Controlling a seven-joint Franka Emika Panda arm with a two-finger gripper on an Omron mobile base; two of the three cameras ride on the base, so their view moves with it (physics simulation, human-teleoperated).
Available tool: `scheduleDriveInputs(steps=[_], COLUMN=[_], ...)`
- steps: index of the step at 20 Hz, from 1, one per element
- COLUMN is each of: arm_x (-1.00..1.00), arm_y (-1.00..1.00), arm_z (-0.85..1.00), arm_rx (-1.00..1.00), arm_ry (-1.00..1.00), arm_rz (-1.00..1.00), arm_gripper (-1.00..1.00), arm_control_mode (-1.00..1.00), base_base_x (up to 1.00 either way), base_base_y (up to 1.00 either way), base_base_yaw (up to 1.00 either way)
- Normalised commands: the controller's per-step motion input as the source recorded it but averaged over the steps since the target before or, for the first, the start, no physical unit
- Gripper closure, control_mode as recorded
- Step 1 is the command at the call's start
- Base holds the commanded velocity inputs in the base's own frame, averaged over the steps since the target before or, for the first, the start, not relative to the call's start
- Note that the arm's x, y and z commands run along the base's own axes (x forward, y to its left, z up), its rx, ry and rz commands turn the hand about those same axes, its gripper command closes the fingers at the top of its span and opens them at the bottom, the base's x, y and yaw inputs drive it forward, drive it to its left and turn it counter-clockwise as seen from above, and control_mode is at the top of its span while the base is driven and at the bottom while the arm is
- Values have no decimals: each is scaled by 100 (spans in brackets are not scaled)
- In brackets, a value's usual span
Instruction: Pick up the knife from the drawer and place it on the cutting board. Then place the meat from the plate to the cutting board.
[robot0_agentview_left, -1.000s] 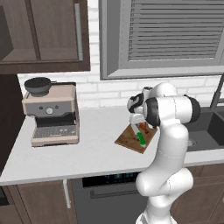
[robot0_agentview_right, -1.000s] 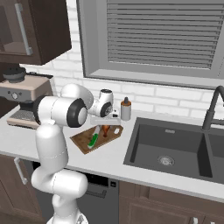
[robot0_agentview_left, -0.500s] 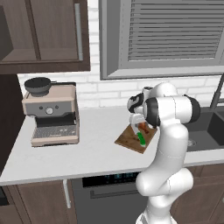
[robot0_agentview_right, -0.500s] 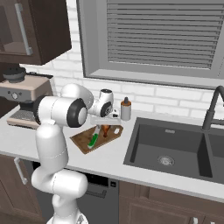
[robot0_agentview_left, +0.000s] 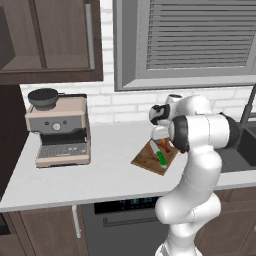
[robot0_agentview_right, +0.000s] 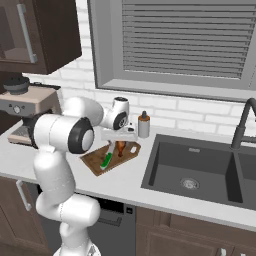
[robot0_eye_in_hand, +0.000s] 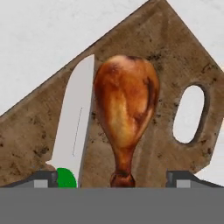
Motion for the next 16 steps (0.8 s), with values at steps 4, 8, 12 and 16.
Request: scheduleDriveInputs(steps=[4, 8, 12, 16], arm_x=[-100, -95, -84, -80], arm_y=[0, 0, 0, 0], arm_z=[37, 25, 35, 68], arm_rx=[4, 2, 0, 0], arm_ry=[0, 0, 0, 0], arm_rz=[0, 0, 0, 0], arm_gripper=[-100, -100, -100, -100], arm_control_mode=[-100, -100, -100, -100], base_base_x=[0, 0, 0, 0], base_base_y=[0, 0, 0, 0], base_base_yaw=[0, 0, 0, 0])
